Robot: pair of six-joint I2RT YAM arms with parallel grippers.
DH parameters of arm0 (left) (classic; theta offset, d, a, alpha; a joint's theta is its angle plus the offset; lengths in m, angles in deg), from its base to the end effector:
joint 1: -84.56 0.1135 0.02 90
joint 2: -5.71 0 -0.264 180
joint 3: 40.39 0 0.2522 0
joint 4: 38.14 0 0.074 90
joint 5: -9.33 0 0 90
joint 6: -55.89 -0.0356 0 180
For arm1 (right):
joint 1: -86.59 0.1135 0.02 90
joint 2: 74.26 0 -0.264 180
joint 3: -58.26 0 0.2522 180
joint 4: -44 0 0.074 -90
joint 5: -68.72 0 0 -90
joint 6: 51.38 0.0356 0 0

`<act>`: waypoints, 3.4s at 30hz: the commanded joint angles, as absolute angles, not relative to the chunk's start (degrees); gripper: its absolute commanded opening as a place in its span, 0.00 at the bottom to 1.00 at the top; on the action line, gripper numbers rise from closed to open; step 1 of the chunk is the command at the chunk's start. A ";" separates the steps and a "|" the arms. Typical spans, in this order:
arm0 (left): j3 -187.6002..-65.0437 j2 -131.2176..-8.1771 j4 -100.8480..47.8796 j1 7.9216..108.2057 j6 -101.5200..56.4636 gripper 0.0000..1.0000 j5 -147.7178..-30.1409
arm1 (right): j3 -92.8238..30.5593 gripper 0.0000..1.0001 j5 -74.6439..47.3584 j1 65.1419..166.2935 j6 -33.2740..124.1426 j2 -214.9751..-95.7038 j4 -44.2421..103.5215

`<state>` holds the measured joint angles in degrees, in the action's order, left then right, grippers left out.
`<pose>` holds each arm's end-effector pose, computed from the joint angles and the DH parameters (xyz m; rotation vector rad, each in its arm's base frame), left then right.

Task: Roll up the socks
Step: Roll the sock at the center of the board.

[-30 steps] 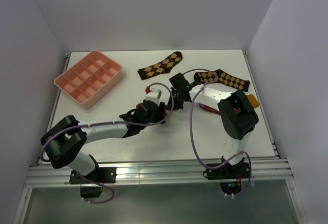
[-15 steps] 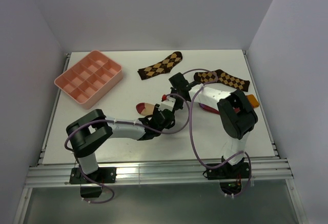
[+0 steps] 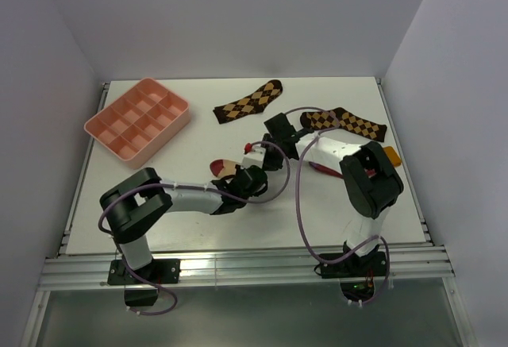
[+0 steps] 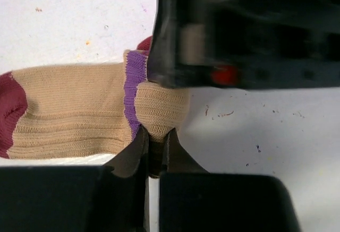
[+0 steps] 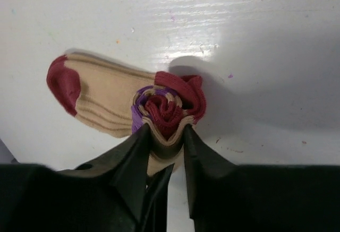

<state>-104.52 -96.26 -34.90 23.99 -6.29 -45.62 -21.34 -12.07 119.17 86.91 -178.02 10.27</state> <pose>0.1906 -0.2962 0.1493 0.3060 2.1230 -0.1926 0.3095 0.2045 0.1743 0.3112 2.7200 0.6787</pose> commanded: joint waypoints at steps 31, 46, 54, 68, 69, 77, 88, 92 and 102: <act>-97.30 -96.85 -35.90 61.09 19.07 0.03 -109.23 | -12.18 0.72 -3.97 119.64 92.14 -177.70 39.20; -102.93 -102.22 -27.20 62.33 13.27 0.08 -106.25 | -8.06 0.49 -2.12 120.08 93.20 -182.80 50.62; -102.85 -98.63 -24.56 62.24 11.25 0.25 -101.07 | -8.67 0.04 -3.88 119.64 91.36 -180.43 44.93; -99.69 -77.62 -23.84 47.49 1.59 0.57 -64.60 | -19.12 0.00 -9.15 120.17 90.56 -178.94 19.00; -99.16 -76.05 -25.85 45.65 -0.86 0.56 -62.76 | -19.74 0.00 -9.07 120.25 90.65 -179.02 18.03; -97.04 -78.31 -35.27 31.13 -9.93 0.56 -53.78 | -24.49 0.00 -9.68 120.34 91.79 -180.16 8.97; -98.01 -88.33 -43.45 25.94 -17.49 0.61 -48.24 | -24.05 0.00 -7.84 120.34 91.88 -180.52 8.96; -99.50 -91.23 -43.19 25.50 -18.38 0.60 -46.75 | -24.05 0.00 -7.22 120.34 91.71 -180.78 9.23; -101.53 -96.42 -39.59 25.41 -16.36 0.28 -46.48 | -22.82 0.00 -4.15 120.34 91.70 -180.17 11.60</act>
<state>-100.09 -94.49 -40.24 25.58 -17.40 -45.18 -23.00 -7.66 119.80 91.70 -180.80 11.93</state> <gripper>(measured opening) 0.320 0.258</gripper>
